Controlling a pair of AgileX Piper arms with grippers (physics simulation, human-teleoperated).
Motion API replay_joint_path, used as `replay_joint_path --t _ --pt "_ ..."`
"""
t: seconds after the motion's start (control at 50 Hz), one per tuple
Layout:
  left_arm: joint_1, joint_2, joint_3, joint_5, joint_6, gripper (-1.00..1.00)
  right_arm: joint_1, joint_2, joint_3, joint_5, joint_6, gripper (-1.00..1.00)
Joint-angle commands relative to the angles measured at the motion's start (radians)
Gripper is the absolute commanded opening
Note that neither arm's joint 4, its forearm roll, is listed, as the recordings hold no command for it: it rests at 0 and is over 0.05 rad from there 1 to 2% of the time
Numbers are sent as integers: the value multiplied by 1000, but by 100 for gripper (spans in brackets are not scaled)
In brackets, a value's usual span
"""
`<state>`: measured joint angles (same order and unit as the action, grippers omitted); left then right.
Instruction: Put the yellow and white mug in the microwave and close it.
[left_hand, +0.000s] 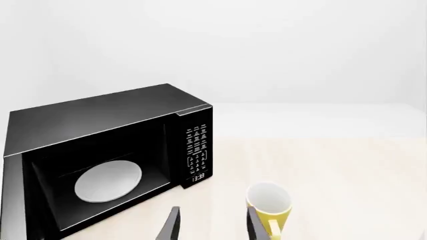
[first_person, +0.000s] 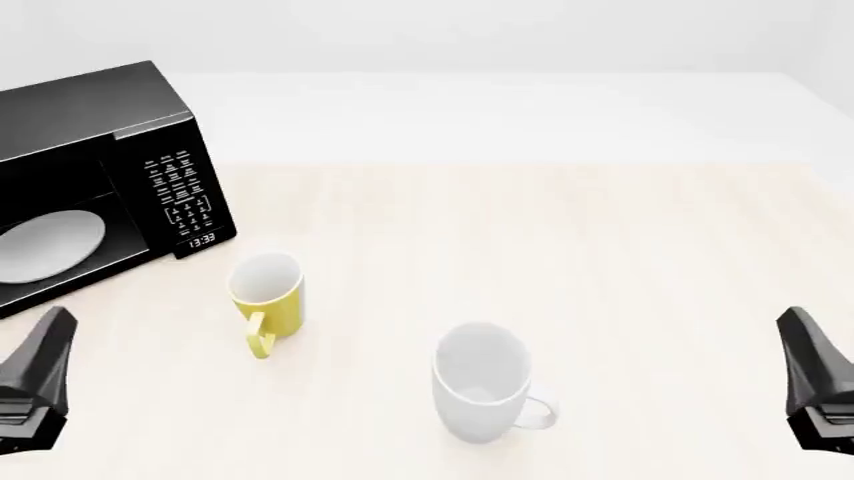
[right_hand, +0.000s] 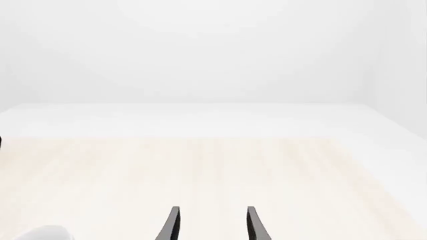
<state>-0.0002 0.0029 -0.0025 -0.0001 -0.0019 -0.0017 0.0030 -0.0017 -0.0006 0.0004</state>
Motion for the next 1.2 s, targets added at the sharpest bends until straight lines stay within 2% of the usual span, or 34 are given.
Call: replay_joint_path --t 0.02,0.44,0.52,0.64,0.86,0.96,1.08,1.2 --pt "-8 0 -8 6 -5 100 -4 6 -3 -1 2 100" --pt "-24 -2 -17 12 12 100 -3 6 -3 -1 2 100" --pt "-55 1 -26 21 -3 100 -3 6 -2 -1 2 100" --pt "-112 1 -26 34 18 100 -3 6 -3 -1 2 100" --pt "-154 6 -22 72 29 100 -3 6 -3 -1 2 100" --pt "-227 129 -13 9 -6 100 -3 6 -3 -1 2 100" --pt "-244 178 -13 -28 -8 100 -3 6 -3 -1 2 100" --pt "-271 327 -18 -138 -31 100 -3 6 -2 -1 2 100"
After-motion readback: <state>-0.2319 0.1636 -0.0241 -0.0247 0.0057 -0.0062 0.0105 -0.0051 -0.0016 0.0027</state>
